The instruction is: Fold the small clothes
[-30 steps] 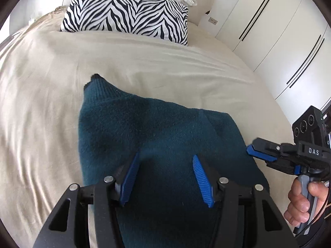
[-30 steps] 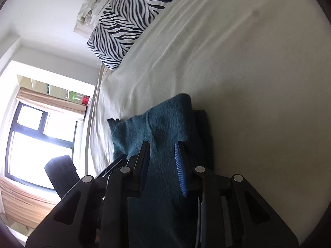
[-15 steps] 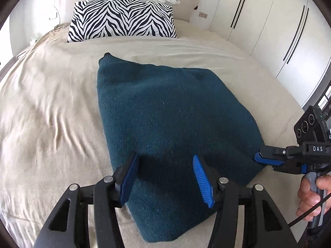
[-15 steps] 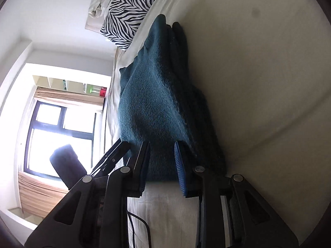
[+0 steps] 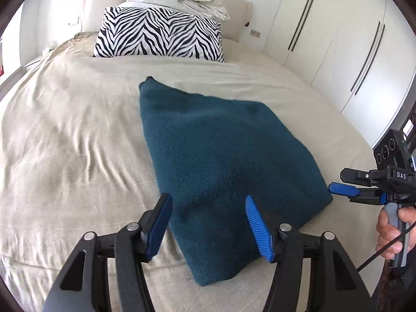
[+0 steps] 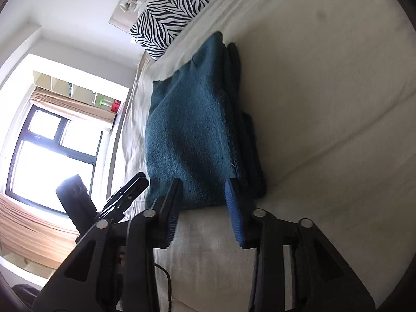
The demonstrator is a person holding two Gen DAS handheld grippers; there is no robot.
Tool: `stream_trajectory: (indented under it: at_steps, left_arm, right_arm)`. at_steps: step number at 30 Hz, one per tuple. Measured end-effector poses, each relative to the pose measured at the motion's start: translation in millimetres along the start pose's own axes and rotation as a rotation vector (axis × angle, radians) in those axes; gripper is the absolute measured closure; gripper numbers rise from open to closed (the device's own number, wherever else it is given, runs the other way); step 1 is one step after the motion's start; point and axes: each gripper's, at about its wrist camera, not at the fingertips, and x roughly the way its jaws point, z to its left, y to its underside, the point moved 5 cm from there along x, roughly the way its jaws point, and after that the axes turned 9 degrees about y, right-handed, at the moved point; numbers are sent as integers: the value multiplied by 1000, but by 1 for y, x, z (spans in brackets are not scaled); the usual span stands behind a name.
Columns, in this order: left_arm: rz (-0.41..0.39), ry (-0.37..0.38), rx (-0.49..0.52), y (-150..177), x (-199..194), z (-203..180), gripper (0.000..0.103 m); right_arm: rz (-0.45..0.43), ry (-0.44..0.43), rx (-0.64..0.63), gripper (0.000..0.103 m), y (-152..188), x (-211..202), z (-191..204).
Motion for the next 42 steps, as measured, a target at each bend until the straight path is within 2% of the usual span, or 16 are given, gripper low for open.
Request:
stream_trajectory:
  at_steps: [2,4,7,9,11,13,16,18,19,21,22,24,27,33,36,42]
  left_arm:
    - [-6,29,-79,-11,0,18,30]
    - [25,61,-151,-17,10,35,30]
    - [110,128,-267,-21,37,57,30]
    - [143,176,-338,-23,51,67,30]
    - [153,221,-395,-27,60,72,30]
    - [166,251,-429,-30,69,73,29]
    - [198,255,-415,-38,83,65,31]
    - [207,242,-436,-41,91,66,33]
    - [210,237,-452,-43,95,67,35]
    - [212,222,-472,-45,98,67,42]
    - [213,214,-469,-45,97,66,44]
    - [213,201,-438,-45,93,61,54]
    - [201,192,-399,-43,73,55,63]
    - [153,164,-287,-36,1,35,63]
    - [144,145,-242,-22,-42,33,63]
    - [131,84,-188,21,-116,38,63]
  right_arm:
    - [-56,32,0,38,-20,-8,1]
    - [-75,28,-3,38,-41,-10,-1]
    - [-24,32,49,38,-72,10,-11]
    - [37,-5,79,38,-90,32,-12]
    - [70,5,111,38,-99,50,-16]
    - [112,25,110,39,-107,72,-18]
    - [124,11,117,40,-118,90,-12]
    - [150,17,98,51,-119,101,-4]
    - [170,37,83,55,-119,107,0]
    - [190,96,50,68,-118,118,4]
    - [190,109,45,68,-115,116,5]
    - [183,131,36,76,-114,113,7]
    - [139,181,-17,81,-106,99,20]
    - [65,196,-155,82,-72,54,84]
    - [53,169,-202,82,-42,35,116]
    - [89,105,-265,82,37,22,164]
